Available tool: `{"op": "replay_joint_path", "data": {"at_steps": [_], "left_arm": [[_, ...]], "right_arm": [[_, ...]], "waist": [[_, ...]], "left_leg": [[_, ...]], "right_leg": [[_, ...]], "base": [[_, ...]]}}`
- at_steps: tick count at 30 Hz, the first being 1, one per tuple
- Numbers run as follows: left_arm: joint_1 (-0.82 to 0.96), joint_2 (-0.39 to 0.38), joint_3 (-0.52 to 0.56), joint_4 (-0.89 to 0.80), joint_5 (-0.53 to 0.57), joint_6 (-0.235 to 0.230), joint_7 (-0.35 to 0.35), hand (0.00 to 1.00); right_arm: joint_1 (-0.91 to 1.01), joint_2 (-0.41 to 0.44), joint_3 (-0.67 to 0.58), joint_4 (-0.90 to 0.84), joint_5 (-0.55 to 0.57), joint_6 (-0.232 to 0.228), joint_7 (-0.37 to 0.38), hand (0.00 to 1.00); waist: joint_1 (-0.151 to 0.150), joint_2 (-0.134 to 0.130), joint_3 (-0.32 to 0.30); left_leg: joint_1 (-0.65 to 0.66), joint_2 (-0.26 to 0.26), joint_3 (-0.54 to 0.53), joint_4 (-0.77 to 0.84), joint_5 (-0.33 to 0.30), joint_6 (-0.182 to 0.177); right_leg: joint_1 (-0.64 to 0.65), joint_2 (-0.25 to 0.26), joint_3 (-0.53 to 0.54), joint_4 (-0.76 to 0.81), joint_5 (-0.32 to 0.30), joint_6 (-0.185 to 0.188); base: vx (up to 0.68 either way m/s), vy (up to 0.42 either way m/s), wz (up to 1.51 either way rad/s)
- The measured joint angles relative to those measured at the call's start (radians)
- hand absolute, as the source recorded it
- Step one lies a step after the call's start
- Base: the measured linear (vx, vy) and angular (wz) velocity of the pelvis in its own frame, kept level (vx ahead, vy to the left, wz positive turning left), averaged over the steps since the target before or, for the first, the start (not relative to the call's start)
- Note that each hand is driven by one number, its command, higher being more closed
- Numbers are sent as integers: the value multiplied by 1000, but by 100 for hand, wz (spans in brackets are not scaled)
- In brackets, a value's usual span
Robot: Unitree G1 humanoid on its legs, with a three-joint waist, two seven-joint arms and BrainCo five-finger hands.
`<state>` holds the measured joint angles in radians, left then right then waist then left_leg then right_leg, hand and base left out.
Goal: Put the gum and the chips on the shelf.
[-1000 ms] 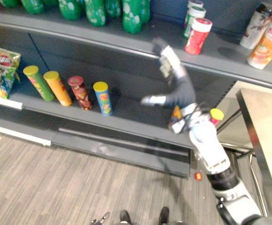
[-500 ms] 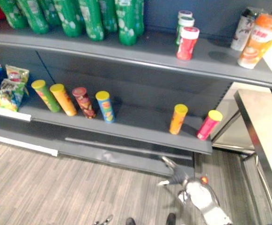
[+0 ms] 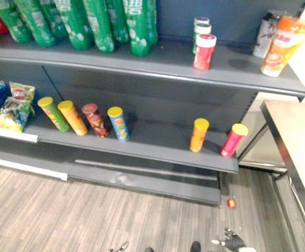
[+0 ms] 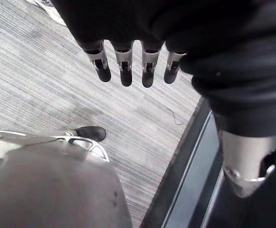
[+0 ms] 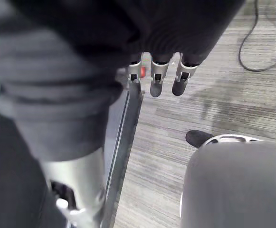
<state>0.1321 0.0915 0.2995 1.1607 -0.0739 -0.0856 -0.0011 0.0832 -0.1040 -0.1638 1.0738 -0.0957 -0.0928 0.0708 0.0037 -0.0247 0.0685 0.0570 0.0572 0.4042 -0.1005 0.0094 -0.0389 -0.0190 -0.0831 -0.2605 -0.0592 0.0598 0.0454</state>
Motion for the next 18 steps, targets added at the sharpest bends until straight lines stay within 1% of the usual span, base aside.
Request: {"op": "replay_joint_path", "data": {"at_steps": [4,5,6,7,8,9,10,11,12,13,14,15,16,17,18], "left_arm": [[-4,2,0,13,-15,-1,-4,0],[-4,3,0,13,-33,-1,-6,0],[-9,11,0,14,-42,-1,-7,0],[-21,10,-5,14,-43,-1,-7,0],[-25,10,-11,14,-44,0,-7,0],[-31,11,-21,14,-63,0,-8,0],[-31,9,-20,17,-74,0,-9,0],[-32,8,-20,21,-77,0,-10,0],[-38,4,-19,24,-78,1,-12,0],[-44,-9,-16,24,-78,0,-11,0],[-46,-18,-12,21,-78,0,-12,0],[-48,-19,-5,21,-78,-1,-12,0],[-53,-19,0,18,-78,-1,-12,0],[-54,-18,0,12,-78,-1,-12,0],[-53,-17,0,10,-78,-1,-14,0]], "right_arm": [[17,2,-75,38,18,3,-1,0],[20,4,-103,51,20,7,-2,0],[22,4,-138,63,28,12,-3,0],[27,2,-179,64,39,20,-8,0],[30,1,-195,64,45,20,-11,0],[40,3,-232,63,62,21,-19,0],[51,5,-272,61,77,21,-19,0],[59,5,-296,60,78,21,-19,0],[68,8,-325,55,89,21,-20,0],[78,17,-356,37,108,24,-23,0],[85,30,-378,20,120,26,-26,0],[90,40,-379,11,128,26,-26,0],[100,62,-380,4,141,28,-25,0],[103,77,-390,4,154,27,-31,0],[112,78,-394,4,157,28,-38,0]], "waist": [[-1,0,0],[-1,-1,4],[-3,1,19],[-5,9,40],[-6,14,47],[-15,13,64],[-28,25,76],[-31,26,79],[-30,32,85],[-28,45,92],[-28,63,94],[-29,62,99],[-30,65,106],[-30,67,116],[-30,66,120]], "left_leg": [[2,-1,1,5,-2,2],[-6,1,1,30,-14,6],[-27,12,1,101,-52,10],[-60,31,2,197,-104,13],[-76,41,3,241,-130,15],[-94,55,11,312,-169,23],[-99,64,27,362,-198,29],[-106,68,39,383,-212,34],[-110,75,66,404,-231,35],[-116,92,113,422,-249,50],[-121,118,171,433,-257,68],[-119,126,198,436,-265,73],[-116,146,252,436,-271,81],[-108,166,292,436,-272,80],[-94,183,349,425,-267,82]], "right_leg": [[6,-1,0,-5,0,-1],[6,-3,1,2,0,3],[2,-11,3,32,-10,13],[-21,-20,9,98,-38,16],[-37,-24,13,137,-57,18],[-66,-34,27,207,-86,26],[-78,-40,44,245,-93,33],[-88,-40,55,254,-93,35],[-102,-40,81,263,-86,45],[-123,-34,107,262,-59,85],[-144,-34,90,254,-23,95],[-158,-47,56,272,-33,67],[-180,-86,-34,328,-63,21],[-184,-120,-113,383,-85,-12],[-180,-165,-204,462,-104,-40]], "base": [[0,0,0],[42,14,-2],[25,24,-4],[-6,28,-7],[-49,56,-12],[-39,91,-25],[-29,109,-34],[-20,105,-52],[-40,127,-79],[-125,214,-122],[-152,218,-126],[-181,231,-139],[-105,155,-126],[-87,174,-159],[-38,149,-166]]}}
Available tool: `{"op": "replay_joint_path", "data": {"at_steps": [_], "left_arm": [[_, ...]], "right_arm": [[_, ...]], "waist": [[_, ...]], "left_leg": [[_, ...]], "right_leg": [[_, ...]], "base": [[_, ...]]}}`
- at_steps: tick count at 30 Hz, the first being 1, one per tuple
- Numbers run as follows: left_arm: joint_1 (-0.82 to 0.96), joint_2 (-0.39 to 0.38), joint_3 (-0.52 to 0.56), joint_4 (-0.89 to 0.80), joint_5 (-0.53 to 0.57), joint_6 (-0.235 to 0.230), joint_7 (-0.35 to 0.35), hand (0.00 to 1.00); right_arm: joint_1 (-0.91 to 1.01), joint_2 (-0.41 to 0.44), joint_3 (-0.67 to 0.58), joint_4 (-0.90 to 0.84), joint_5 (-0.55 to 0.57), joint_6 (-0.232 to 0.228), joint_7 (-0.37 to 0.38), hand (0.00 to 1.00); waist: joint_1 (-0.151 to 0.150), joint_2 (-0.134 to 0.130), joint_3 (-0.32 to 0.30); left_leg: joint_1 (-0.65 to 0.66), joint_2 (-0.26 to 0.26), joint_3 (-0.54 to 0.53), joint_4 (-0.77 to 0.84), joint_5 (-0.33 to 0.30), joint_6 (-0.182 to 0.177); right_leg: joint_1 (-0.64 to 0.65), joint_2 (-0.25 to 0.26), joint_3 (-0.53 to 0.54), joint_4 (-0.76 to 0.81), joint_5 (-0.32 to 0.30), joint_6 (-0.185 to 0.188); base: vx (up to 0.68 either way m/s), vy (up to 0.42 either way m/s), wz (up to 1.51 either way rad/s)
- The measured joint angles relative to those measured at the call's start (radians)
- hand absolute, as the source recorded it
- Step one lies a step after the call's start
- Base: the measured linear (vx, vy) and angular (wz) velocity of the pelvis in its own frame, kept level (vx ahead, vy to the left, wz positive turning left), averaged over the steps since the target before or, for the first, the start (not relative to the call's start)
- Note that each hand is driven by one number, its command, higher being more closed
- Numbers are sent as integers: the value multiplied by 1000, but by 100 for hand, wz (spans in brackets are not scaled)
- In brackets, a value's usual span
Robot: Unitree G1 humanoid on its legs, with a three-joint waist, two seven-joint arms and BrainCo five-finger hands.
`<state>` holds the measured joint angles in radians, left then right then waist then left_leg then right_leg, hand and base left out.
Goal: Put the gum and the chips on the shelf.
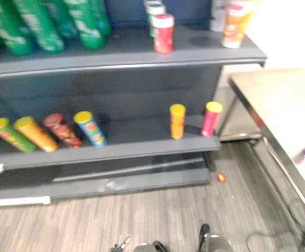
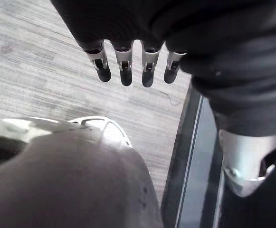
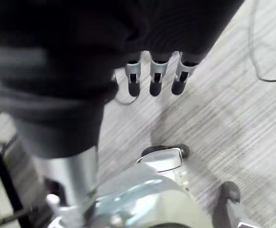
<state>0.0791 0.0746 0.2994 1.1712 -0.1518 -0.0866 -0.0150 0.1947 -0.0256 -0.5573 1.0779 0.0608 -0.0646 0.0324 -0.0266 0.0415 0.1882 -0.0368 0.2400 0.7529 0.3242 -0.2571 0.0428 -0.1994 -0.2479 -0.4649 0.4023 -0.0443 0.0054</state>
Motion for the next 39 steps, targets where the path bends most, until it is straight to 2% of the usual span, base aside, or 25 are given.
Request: {"op": "replay_joint_path", "data": {"at_steps": [1,3,6,7,9,10,12,19,20,21,23,24,25,26,27,28,29,31,32,33,34,35,36,37,39], "left_arm": [[2,8,-4,1,0,0,0,0],[4,19,-26,3,0,1,-2,0],[-12,39,-60,2,-1,0,-9,0],[-23,45,-65,2,-1,1,-13,0],[-27,46,-65,12,-2,-1,-12,0],[-44,6,-65,11,-2,-1,-11,0],[-47,-13,-64,9,-2,0,-11,0],[-47,-13,22,1,0,1,1,0],[-51,-15,20,1,-1,1,6,0],[-51,-15,20,1,-6,1,10,0],[-50,-13,19,-3,-23,-2,14,0],[-44,-14,19,-16,-46,-10,15,0],[-41,-16,19,-21,-73,-17,11,0],[-41,-26,5,-33,-101,-28,9,0],[-47,-45,-43,-37,-112,-39,1,0],[-42,-42,-56,-37,-111,-39,0,0],[-41,-42,-58,-36,-111,-40,0,0],[-41,-43,-58,-36,-108,-41,-2,0],[-41,-46,-58,-35,-107,-41,-2,0],[-42,-47,-57,-36,-105,-42,-2,0],[-43,-39,-61,-37,-101,-43,-2,0],[-44,-24,-60,-37,-101,-43,-2,0],[-43,-20,-59,-36,-101,-41,-2,0],[-43,-11,-58,-37,-101,-41,-1,0],[-35,-5,-59,-36,-101,-41,-1,0]], "right_arm": [[7,-2,6,3,0,0,-1,0],[1,-14,10,29,0,-1,-5,0],[-40,-36,26,73,-1,2,-4,0],[-70,-35,30,82,-1,5,-4,0],[-108,-36,47,81,-1,6,-4,0],[-126,-52,54,79,0,0,-5,0],[-127,-53,49,77,0,-1,-5,0],[-136,-39,44,76,0,-10,-19,0],[-134,-41,45,76,1,-13,-31,0],[-131,-40,52,77,11,-13,-39,0],[-129,-43,57,77,19,-15,-43,0],[-128,-52,62,77,30,-33,-44,0],[-128,-61,69,77,41,-42,-43,0],[-131,-76,73,72,61,-49,-41,0],[-142,-114,73,78,83,-49,-31,0],[-143,-117,73,78,98,-50,-23,0],[-141,-117,71,78,102,-50,-21,0],[-140,-119,56,76,117,-50,-20,0],[-137,-121,54,75,118,-51,-20,0],[-134,-123,52,77,122,-51,-19,0],[-129,-106,53,77,138,-52,-13,0],[-129,-83,52,78,138,-52,-3,0],[-129,-73,51,78,138,-52,0,0],[-129,-60,41,78,140,-51,2,0],[-131,-52,11,77,149,-52,1,0]], "waist": [[0,-5,-1],[-1,-16,-2],[-1,-33,-10],[1,-49,-13],[2,-46,-13],[-2,-16,-23],[-7,-14,-24],[-28,-25,-8],[-40,-15,7],[-49,-12,18],[-48,-6,23],[-48,5,30],[-48,9,31],[-46,5,35],[-42,8,39],[-42,8,39],[-41,8,39],[-34,12,39],[-29,19,35],[-18,28,30],[-24,4,25],[-23,-20,25],[-22,-24,26],[-20,-40,19],[-19,-36,15]], "left_leg": [[24,-1,62,-35,18,-4],[61,-4,156,-93,56,-25],[57,2,251,-121,82,-44],[56,14,308,-120,95,-50],[74,17,365,-130,130,-62],[94,65,389,-112,151,-84],[101,64,386,-132,173,-100],[107,72,421,-136,188,-104],[107,101,424,-89,179,-103],[106,156,423,7,175,-103],[107,214,409,113,177,-100],[101,256,329,192,194,-75],[74,268,216,242,221,-48],[1,245,30,288,232,-65],[-44,37,-278,134,128,-135],[-46,-6,-332,43,128,-137],[-48,-23,-357,-29,136,-142],[-65,-57,-431,-195,227,-152],[-63,-63,-462,-226,264,-154],[-50,-78,-491,-249,274,-147],[-45,-102,-499,-253,271,-148],[-43,-125,-491,-252,254,-131],[-43,-134,-483,-252,250,-127],[-39,-154,-481,-252,242,-116],[-17,-176,-473,-254,226,-109]], "right_leg": [[20,-45,-63,59,-16,-14],[65,-95,-130,126,-26,-28],[136,-128,-185,98,-17,-13],[159,-98,-189,-22,-22,59],[174,-51,-192,-133,-28,69],[190,19,-153,-217,-28,69],[195,33,-154,-232,-28,68],[182,53,-128,-267,-49,58],[181,59,-124,-258,-58,53],[180,66,-103,-244,-77,44],[181,79,-75,-234,-89,35],[185,93,-38,-224,-96,24],[188,101,-4,-226,-101,16],[187,100,38,-234,-98,11],[179,72,144,-263,-83,6],[178,74,178,-268,-79,10],[176,76,201,-268,-75,17],[170,79,264,-271,-61,55],[170,84,278,-271,-59,65],[173,87,307,-275,-56,94],[179,66,311,-290,-53,99],[191,45,313,-314,-47,107],[192,37,315,-321,-45,109],[204,19,317,-335,-39,120],[223,0,326,-350,-38,122]], "base": [[-32,122,-149],[-4,39,-129],[-16,-104,-128],[4,-217,-115],[2,-334,-139],[-12,-440,-133],[-66,-265,-47],[-96,-58,-13],[-75,-100,-29],[-47,-92,-31],[-30,-85,-52],[-25,-106,-78],[12,-93,-101],[65,26,-162],[103,99,-180],[108,167,-170],[115,165,-109],[136,211,-86],[150,242,-68],[162,222,-34],[191,262,-21],[144,201,2],[119,204,2],[75,145,3],[82,138,-10]]}}
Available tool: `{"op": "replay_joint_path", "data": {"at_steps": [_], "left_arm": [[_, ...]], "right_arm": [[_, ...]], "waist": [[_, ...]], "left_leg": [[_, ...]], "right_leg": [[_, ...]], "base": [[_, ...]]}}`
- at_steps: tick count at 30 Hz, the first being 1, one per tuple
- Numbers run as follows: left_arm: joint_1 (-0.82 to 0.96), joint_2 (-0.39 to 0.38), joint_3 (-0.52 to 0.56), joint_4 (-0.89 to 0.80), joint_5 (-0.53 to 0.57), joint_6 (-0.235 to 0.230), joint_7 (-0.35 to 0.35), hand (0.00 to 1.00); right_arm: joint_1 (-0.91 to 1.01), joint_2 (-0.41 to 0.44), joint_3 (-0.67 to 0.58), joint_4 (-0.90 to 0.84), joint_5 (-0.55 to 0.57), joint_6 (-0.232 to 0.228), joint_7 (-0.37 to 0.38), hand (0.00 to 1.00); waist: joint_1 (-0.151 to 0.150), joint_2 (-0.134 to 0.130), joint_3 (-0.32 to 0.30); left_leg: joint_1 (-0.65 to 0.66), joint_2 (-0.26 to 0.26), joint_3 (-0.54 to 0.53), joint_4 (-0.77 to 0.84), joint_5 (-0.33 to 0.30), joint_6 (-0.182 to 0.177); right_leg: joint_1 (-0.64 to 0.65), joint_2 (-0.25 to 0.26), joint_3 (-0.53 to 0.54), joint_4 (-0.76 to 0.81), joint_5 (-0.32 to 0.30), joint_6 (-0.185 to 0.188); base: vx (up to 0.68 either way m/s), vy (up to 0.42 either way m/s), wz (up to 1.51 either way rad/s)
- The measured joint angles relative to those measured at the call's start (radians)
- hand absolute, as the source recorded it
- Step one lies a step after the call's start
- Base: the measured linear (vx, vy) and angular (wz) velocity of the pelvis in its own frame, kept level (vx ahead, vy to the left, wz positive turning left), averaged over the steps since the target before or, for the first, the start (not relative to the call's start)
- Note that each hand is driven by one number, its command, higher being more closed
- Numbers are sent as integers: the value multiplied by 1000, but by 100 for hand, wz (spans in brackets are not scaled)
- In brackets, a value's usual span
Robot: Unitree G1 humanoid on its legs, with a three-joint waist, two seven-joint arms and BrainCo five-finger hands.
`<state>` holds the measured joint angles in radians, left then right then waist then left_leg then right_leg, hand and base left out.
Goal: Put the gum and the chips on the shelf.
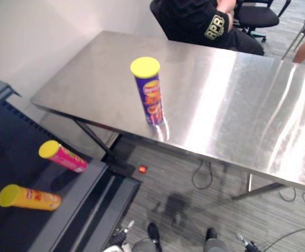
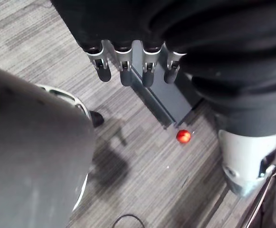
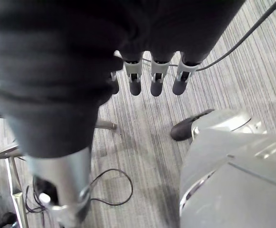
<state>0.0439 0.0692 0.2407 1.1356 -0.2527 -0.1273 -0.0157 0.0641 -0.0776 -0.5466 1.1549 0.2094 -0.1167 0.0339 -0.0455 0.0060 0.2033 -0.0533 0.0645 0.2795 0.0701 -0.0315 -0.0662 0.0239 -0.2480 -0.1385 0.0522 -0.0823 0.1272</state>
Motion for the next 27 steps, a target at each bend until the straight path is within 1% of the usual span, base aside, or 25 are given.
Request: {"op": "replay_joint_path", "data": {"at_steps": [1,3,5,6,7,8,9,11,12,13,14,15,17,18,19,20,21,22,23,24,25,26,27], "left_arm": [[1,0,0,1,0,0,0,0],[2,0,-2,16,41,0,1,0],[3,-2,-2,18,46,0,1,0],[4,-2,-2,19,68,0,1,0],[8,-3,-3,20,79,0,0,0],[11,-3,-3,20,80,0,0,0],[19,-3,-1,19,80,0,1,0],[22,-2,4,19,80,-1,1,0],[23,-2,12,19,80,0,1,0],[23,-2,22,19,80,0,2,0],[24,-2,28,19,80,0,2,0],[25,-2,40,19,80,0,3,0],[35,-3,55,18,80,1,9,0],[39,-3,63,18,80,1,10,0],[43,-3,80,18,80,3,10,0],[45,-3,88,18,80,3,11,0],[52,-3,94,18,80,4,12,0],[61,-3,100,18,80,4,12,0],[70,-4,101,20,80,6,13,0],[82,-14,105,15,80,5,16,0],[85,-24,110,15,80,5,18,0],[87,-30,115,14,81,6,24,0],[86,-32,110,13,82,6,29,0]], "right_arm": [[-1,0,-6,0,3,0,0,0],[-1,1,-48,1,7,3,-2,0],[-1,1,-81,1,8,3,-5,0],[0,0,-114,3,16,3,-9,0],[3,0,-149,5,36,3,-17,0],[3,0,-167,8,46,2,-23,0],[3,-1,-217,20,78,2,-35,0],[1,-1,-271,31,98,2,-41,0],[-7,-1,-327,39,116,2,-47,0],[-18,-2,-409,40,133,3,-50,0],[-25,-4,-453,40,152,3,-54,0],[-36,-11,-527,40,170,3,-62,0],[-59,-69,-725,68,255,2,-92,0],[-63,-86,-772,71,277,2,-101,0],[-70,-119,-842,67,304,1,-120,0],[-77,-144,-862,54,322,0,-137,0],[-95,-168,-857,1,343,-4,-164,0],[-107,-173,-851,-51,351,-5,-179,0],[-118,-180,-804,-185,360,-15,-212,0],[-118,-179,-701,-391,354,-33,-263,0],[-118,-182,-647,-496,342,-43,-283,0],[-110,-199,-568,-663,253,-71,-328,0],[-124,-211,-543,-748,202,-89,-349,0]], "waist": [[2,3,-2],[2,17,-21],[2,20,-25],[-1,18,-34],[-5,11,-46],[-5,8,-54],[-5,5,-75],[-4,-4,-86],[-3,-10,-90],[-2,-13,-92],[-1,-14,-92],[-2,-16,-94],[-8,-18,-105],[-10,-19,-113],[-13,-21,-127],[-17,-21,-130],[-32,-25,-131],[-35,-32,-135],[-47,-29,-145],[-57,-19,-154],[-59,-16,-156],[-59,-13,-160],[-57,-16,-162]], "left_leg": [[6,-2,10,-3,-3,0],[14,-14,23,-21,-5,2],[26,-13,34,-37,-4,3],[31,-11,39,-43,-4,3],[35,-11,41,-52,-4,3],[37,-11,42,-54,-5,2],[42,-10,43,-64,-5,2],[45,-9,44,-69,-5,1],[47,-8,44,-70,-6,0],[54,-6,47,-75,-7,-2],[58,-6,49,-78,-8,-2],[63,-7,55,-81,-9,-3],[78,-15,69,-103,-11,0],[77,-17,69,-106,-11,0],[78,-19,76,-112,-11,0],[84,-19,81,-117,-10,0],[96,-20,91,-123,-11,0],[98,-21,96,-124,-12,2],[106,-22,106,-128,-12,2],[117,-16,122,-138,-12,2],[124,-15,131,-139,-13,1],[132,-12,150,-137,-17,-3],[130,-12,148,-135,-18,-4]], "right_leg": [[0,-3,9,-1,1,2],[-4,-7,24,-24,13,22],[-4,-3,35,-35,18,29],[-5,1,39,-39,19,32],[-4,3,42,-44,20,32],[-4,5,43,-48,20,32],[-5,8,50,-53,21,33],[-4,10,52,-56,21,32],[-4,11,54,-59,25,29],[-1,15,57,-69,36,22],[-2,16,59,-71,40,22],[-2,15,62,-72,42,21],[-7,12,68,-64,43,23],[-12,11,69,-64,43,23],[-21,10,70,-58,43,23],[-24,10,73,-50,43,23],[-23,10,81,-46,43,23],[-24,10,87,-46,43,23],[-28,10,94,-38,43,23],[-43,14,101,-21,44,24],[-47,15,106,-13,44,24],[-54,19,123,-8,44,25],[-55,21,122,-8,44,25]], "base": [[65,99,-29],[41,45,-26],[39,7,-21],[58,-18,-21],[66,-20,-15],[77,-19,-14],[85,-17,-11],[76,-15,-8],[49,-10,-14],[41,-8,-19],[24,-1,-21],[8,10,-22],[-7,23,-19],[-1,25,-15],[14,19,-14],[14,20,-22],[6,14,-21],[8,12,-26],[-8,3,-31],[-8,0,-37],[-23,-5,-47],[-16,-6,-36],[-33,-33,-23]]}}
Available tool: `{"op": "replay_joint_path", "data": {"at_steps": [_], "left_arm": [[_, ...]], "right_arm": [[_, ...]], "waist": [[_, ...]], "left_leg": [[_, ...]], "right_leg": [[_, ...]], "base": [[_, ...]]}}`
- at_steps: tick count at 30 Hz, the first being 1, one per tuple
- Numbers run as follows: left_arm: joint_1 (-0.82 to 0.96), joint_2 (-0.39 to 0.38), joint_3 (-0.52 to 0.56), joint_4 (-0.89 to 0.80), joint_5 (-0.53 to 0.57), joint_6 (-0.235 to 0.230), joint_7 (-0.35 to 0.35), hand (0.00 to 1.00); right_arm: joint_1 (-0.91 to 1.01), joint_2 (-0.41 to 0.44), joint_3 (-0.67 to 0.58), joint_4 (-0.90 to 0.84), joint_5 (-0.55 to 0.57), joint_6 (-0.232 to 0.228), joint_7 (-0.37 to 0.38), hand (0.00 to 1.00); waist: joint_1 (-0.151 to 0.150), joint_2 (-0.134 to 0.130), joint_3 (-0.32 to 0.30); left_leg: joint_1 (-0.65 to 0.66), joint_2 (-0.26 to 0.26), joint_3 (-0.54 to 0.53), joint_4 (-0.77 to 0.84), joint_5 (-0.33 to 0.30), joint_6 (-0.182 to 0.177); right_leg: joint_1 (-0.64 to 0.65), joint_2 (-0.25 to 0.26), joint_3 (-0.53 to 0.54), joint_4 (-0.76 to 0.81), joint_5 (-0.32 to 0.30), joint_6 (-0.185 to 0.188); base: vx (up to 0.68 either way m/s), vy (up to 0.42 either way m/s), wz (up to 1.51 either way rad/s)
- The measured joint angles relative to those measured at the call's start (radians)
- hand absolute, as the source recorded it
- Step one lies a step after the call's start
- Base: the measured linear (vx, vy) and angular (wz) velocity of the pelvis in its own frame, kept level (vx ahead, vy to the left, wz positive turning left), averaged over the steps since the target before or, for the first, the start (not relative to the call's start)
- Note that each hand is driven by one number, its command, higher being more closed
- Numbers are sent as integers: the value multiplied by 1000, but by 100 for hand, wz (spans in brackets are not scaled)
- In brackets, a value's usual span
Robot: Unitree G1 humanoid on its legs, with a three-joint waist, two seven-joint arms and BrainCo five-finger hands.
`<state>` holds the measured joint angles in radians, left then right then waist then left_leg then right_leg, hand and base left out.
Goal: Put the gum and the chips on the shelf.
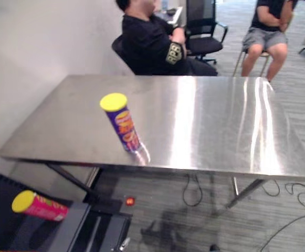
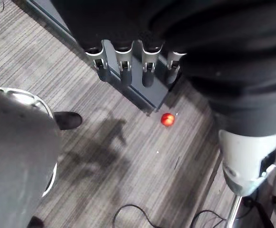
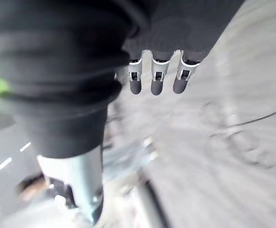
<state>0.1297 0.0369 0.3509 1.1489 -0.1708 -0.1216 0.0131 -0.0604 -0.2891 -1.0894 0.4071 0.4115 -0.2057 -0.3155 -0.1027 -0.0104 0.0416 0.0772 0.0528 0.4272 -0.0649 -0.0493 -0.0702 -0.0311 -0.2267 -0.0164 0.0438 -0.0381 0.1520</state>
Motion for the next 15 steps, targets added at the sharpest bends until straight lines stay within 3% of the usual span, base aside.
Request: {"op": "replay_joint_path", "data": {"at_steps": [2,5,7,10,15], "left_arm": [[-1,8,-28,-13,19,0,2,0],[-7,16,-39,-17,38,1,1,0],[-6,14,-54,-15,39,4,-1,0],[-6,16,-94,-15,69,10,-20,0],[-12,20,-129,-42,69,11,-43,0]], "right_arm": [[-54,-19,1,-49,-100,-42,-53,0],[-74,-8,45,-93,-135,-43,-77,0],[-74,-10,145,-179,-140,-42,-61,0],[-75,-45,366,-300,-170,-43,38,0],[-95,-125,675,-337,-176,-24,233,0]], "waist": [[10,-22,-8],[22,-33,-13],[24,-31,-14],[29,-16,-18],[66,-23,-15]], "left_leg": [[-5,6,-8,7,2,-3],[-9,4,-29,-5,5,-9],[-19,-3,-32,-4,12,-1],[-28,-9,-55,-3,15,4],[-45,-5,-84,-2,22,5]], "right_leg": [[1,7,-4,-9,0,0],[-1,9,-12,-15,0,0],[-2,1,-25,-29,0,1],[3,-4,-42,-39,5,9],[8,-3,-79,-45,9,13]], "base": [[-44,-65,-4],[-42,-55,1],[-25,-15,8],[-2,-22,13],[13,-37,19]]}}
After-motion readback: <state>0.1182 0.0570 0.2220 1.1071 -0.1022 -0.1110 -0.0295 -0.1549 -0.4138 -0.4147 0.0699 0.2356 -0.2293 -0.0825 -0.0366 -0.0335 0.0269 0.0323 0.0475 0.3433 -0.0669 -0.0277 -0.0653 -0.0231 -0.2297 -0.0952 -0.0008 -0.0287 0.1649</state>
